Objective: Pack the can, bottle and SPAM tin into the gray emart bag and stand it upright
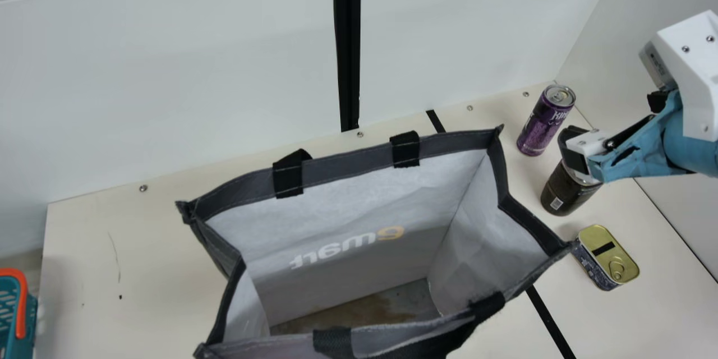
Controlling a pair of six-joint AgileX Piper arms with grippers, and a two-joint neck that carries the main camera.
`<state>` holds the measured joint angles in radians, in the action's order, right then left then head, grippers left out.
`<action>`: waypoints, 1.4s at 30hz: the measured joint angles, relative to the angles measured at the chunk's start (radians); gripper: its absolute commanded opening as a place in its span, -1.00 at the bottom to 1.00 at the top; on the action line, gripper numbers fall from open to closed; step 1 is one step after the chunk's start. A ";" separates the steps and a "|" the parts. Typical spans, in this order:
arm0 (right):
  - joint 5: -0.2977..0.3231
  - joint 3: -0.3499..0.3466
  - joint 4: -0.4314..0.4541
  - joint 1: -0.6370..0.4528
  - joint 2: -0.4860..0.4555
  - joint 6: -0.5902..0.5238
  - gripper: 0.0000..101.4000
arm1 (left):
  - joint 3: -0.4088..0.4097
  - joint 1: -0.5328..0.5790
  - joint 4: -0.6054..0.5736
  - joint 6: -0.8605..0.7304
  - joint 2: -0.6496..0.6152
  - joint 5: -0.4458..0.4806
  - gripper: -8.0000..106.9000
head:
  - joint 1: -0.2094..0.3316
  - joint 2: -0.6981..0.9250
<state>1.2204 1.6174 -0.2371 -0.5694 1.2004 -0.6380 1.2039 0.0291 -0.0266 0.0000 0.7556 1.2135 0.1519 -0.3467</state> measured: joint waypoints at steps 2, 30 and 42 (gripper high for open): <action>0.000 0.000 0.000 0.000 0.000 0.000 0.87 | 0.000 0.000 0.000 0.000 0.000 0.000 0.71 | 0.000 -0.002; 0.000 0.000 0.000 0.000 0.000 0.000 0.87 | 0.040 0.053 0.027 0.000 0.047 -0.029 0.71 | 0.000 -0.002; 0.000 0.000 0.000 0.000 0.000 0.000 0.87 | 0.146 0.168 0.110 0.011 0.155 -0.058 0.71 | 0.000 -0.002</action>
<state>1.2204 1.6174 -0.2371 -0.5694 1.2004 -0.6380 1.3495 0.1976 0.0831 0.0109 0.9111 1.1558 0.1519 -0.3482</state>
